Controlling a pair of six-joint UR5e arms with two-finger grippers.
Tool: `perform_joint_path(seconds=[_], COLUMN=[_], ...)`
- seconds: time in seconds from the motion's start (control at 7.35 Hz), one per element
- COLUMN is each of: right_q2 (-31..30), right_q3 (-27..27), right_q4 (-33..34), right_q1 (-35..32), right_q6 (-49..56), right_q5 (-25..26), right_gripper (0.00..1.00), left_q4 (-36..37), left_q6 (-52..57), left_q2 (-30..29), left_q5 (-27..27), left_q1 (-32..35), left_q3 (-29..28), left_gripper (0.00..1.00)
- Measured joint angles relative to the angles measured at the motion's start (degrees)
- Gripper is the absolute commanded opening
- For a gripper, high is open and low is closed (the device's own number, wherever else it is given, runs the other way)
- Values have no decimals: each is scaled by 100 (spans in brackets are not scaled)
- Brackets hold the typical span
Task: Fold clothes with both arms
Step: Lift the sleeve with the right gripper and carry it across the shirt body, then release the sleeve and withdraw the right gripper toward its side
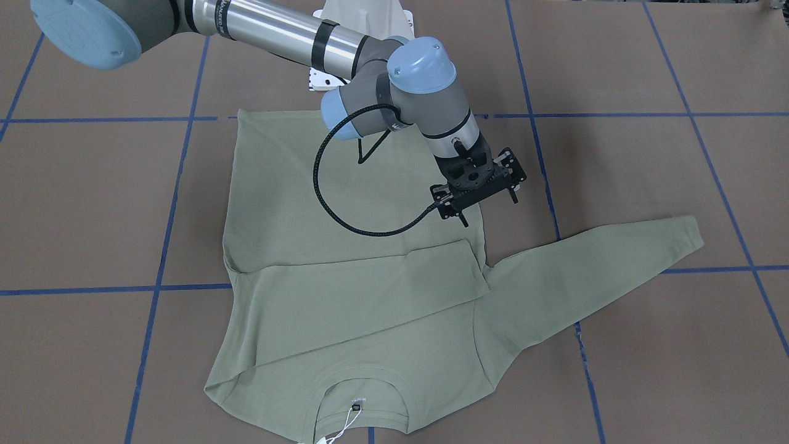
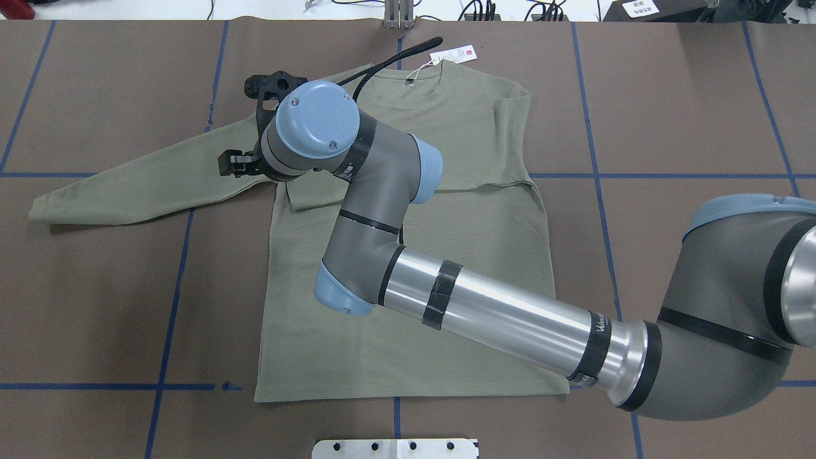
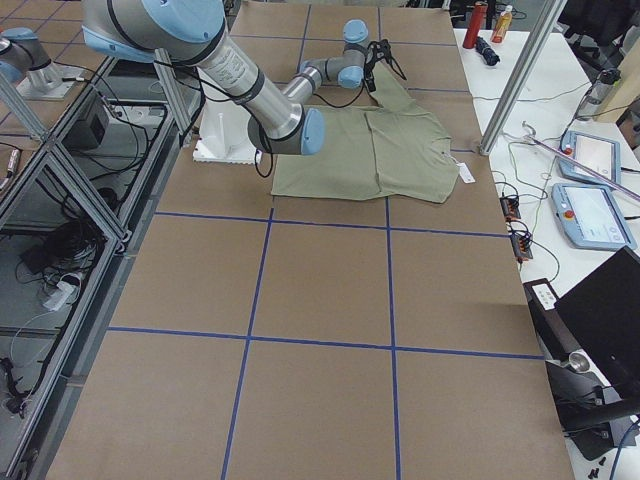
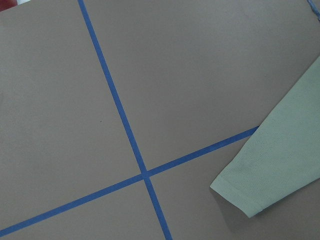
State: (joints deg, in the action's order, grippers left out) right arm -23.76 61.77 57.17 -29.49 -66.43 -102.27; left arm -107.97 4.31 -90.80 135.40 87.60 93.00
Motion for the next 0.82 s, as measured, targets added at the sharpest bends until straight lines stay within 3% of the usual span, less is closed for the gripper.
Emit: perform_joint_path(seconds=[0.14,0.41,0.82], right_q2=[-57,-604,-2264], right_q3=[402,1464,2940], right_q4=[852,2526,3599], right_q1=[-204,-872,-1512], right_q6=[-18,114,1357], right_q5=[-302,-1185,-1543], right_gripper=[100,100,100], left_q4=[-132,-1001,-2582], left_q6=[-414,-2257,-4951], left_q2=[-9,88,533], left_q5=[-18,-318,-1082], left_q1=[-116,-765,-1810], left_q3=[-9,-3,-32], left_gripper=[100,100,100])
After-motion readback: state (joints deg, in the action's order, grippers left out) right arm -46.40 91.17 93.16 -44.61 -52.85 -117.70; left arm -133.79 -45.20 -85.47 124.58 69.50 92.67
